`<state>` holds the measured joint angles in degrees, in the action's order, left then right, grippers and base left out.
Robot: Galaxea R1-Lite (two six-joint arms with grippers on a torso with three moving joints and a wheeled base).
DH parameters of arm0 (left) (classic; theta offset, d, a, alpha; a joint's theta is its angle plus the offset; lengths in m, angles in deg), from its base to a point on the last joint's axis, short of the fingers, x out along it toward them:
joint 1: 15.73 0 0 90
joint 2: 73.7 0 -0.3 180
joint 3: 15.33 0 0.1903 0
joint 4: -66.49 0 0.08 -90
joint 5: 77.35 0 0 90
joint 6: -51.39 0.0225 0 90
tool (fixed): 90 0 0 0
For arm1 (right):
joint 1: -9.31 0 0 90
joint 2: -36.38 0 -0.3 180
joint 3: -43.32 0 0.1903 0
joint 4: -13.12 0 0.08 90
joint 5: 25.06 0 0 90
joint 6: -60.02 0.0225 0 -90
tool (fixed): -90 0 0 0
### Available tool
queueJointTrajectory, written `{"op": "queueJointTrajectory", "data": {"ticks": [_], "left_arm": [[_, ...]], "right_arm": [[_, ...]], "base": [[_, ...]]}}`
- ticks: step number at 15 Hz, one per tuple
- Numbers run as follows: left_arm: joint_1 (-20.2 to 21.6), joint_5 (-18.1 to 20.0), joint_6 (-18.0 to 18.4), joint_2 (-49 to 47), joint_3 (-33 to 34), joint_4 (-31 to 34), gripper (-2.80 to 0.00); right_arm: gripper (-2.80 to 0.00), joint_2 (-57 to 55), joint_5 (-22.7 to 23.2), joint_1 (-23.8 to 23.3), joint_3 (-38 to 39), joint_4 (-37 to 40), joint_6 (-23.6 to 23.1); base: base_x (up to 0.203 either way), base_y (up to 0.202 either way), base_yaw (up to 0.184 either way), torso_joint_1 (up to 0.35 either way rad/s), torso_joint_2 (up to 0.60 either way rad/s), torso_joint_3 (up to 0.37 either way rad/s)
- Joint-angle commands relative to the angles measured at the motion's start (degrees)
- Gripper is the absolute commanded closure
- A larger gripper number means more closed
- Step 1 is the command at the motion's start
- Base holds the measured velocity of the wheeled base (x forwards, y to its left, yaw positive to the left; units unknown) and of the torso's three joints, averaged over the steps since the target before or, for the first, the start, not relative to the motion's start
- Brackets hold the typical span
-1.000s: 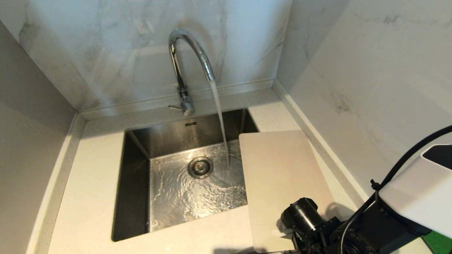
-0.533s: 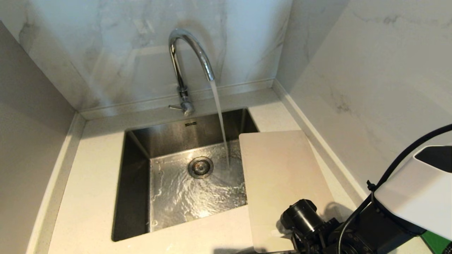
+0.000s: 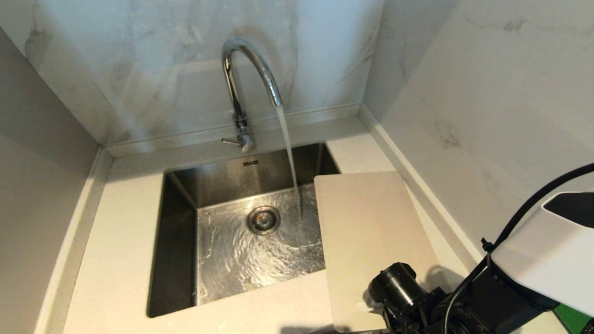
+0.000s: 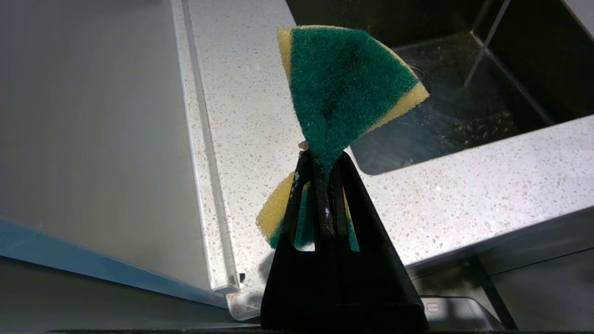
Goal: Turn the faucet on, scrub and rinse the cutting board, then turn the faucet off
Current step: Pick up the cutting board
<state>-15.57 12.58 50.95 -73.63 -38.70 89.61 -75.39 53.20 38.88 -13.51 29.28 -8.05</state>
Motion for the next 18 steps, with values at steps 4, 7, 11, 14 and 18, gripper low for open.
{"op": "queueJointTrajectory", "data": {"ticks": [4,7,11,14,18], "left_arm": [[0.02,-0.03,0.09,0.01,0.00,-0.02,0.00],[0.02,-0.06,0.00,0.01,0.00,-0.02,0.00],[0.02,-0.01,0.00,0.01,0.00,-0.02,0.00],[0.02,-0.01,0.00,0.01,0.00,-0.02,0.00],[0.02,-0.02,0.00,0.01,0.00,-0.02,0.00]], "right_arm": [[-2.80,0.25,0.40,0.13,0.24,0.14,1.04],[-2.80,0.94,1.19,0.13,0.79,0.35,1.10],[-2.80,0.57,1.28,0.57,2.09,0.09,0.93],[-2.80,-0.58,1.19,0.59,2.18,-0.03,0.93],[-2.80,-0.64,0.75,0.66,2.35,-0.09,0.84]], "base": [[0.000,0.000,0.000,0.000,0.00,0.000],[0.000,0.000,0.000,0.000,0.00,0.000],[0.000,0.000,0.000,0.000,0.00,0.000],[0.000,0.000,0.000,0.000,0.00,0.000],[0.000,0.000,0.000,0.000,0.00,0.000]]}}
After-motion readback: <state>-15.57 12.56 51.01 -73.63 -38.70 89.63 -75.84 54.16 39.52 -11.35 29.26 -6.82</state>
